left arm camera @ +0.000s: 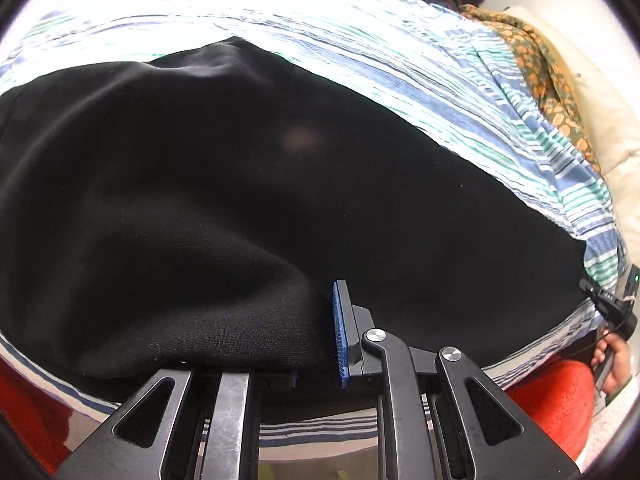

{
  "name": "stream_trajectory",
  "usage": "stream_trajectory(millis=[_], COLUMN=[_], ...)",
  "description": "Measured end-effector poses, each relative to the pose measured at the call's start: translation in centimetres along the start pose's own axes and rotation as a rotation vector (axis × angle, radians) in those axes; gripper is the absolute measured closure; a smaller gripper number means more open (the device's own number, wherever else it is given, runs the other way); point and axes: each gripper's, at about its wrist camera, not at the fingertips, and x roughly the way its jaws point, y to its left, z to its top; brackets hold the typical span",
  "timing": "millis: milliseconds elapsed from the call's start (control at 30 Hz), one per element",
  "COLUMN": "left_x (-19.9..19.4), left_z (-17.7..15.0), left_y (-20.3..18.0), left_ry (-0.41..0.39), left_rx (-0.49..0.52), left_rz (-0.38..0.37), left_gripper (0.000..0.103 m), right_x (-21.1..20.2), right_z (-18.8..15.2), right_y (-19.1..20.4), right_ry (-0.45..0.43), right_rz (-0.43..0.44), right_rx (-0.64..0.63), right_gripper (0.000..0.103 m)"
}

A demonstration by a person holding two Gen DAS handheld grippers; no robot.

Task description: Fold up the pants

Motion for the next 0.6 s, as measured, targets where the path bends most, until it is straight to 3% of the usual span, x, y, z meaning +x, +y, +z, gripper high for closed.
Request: stream_trajectory(millis=[133, 233, 300, 367, 467, 533, 600], left_x=[-0.6, -0.3, -0.2, 0.1, -0.3, -0.3, -0.2], left_z=[-0.1, 0.2, -0.1, -0.3, -0.3, -0.1, -0.3], left_y=[0.4, -0.5, -0.4, -0.3, -0.4, -0.8, -0.6], left_ry=[0.01, 0.017, 0.024, 0.033, 0.036, 0.037, 0.037], left_rx=[-0.005, -0.002, 0.002, -0.008, -0.005, 0.005, 0.005], left_rz=[-0.01, -0.013, -0.022, -0.026, -0.025, -0.027, -0.031], left_gripper=[0.088, 0.083, 0.083, 0.083, 0.083, 0.083, 0.083], right_x=[0.0, -0.9, -2.1, -3.7, -6.7, -7.9, -7.3], right_z=[0.2, 0.1, -0.3, -0.9, -1.4, -1.2, -0.7], right_y=[0.8, 1.2, 1.8, 2.5, 3.4, 4.8, 6.7], right_ry=[-0.011, -0.033, -0.064, -0.128, -0.249, -0.279, -0.222], right_rz=[-0.025, -0.059, -0.062, -0.169, -0.224, -0.146, 0.001], right_rx=[-0.009, -0.025, -0.046, -0.072, -0.082, -0.126, -0.198], right_gripper=[0.096, 0.073, 0.047, 0.036, 0.035, 0.035, 0.031])
